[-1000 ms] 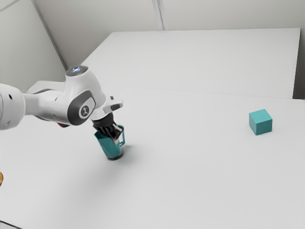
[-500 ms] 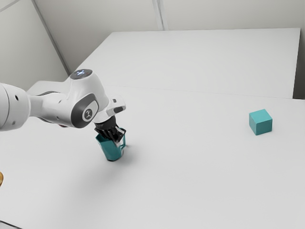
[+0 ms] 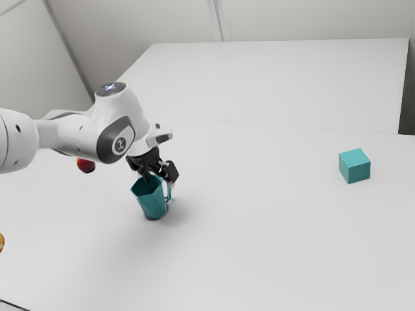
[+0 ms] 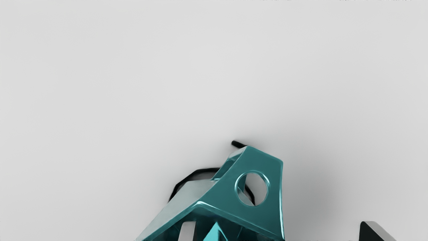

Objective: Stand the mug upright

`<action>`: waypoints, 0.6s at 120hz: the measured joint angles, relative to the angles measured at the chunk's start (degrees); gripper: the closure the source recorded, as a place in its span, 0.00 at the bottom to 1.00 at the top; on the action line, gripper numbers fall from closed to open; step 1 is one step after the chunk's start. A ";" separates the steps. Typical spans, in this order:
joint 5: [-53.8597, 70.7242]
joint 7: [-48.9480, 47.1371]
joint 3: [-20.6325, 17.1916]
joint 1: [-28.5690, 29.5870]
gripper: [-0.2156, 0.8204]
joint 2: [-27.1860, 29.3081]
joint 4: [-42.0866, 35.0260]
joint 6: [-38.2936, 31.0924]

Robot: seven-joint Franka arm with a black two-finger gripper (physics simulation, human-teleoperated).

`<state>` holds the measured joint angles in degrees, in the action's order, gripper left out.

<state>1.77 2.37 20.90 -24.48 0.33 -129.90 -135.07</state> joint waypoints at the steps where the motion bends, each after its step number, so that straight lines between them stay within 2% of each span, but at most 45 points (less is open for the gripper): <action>1: 0.00 0.02 0.01 -0.03 0.29 0.07 0.09 0.09; 24: 0.30 0.63 0.02 -0.12 0.24 1.30 4.64 4.14; 39: 1.83 1.28 -0.26 1.12 0.23 1.66 10.41 8.76; 44: 2.30 1.53 -2.59 4.00 0.22 1.70 12.73 10.69; 50: 2.97 1.81 -7.63 9.78 0.22 1.75 15.50 13.15; 55: 3.43 2.02 -10.38 13.16 0.22 1.93 17.67 15.27; 72: 4.26 2.60 -12.14 16.83 0.21 2.57 24.54 22.06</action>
<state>6.03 4.97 8.76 -7.65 2.90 -105.36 -113.01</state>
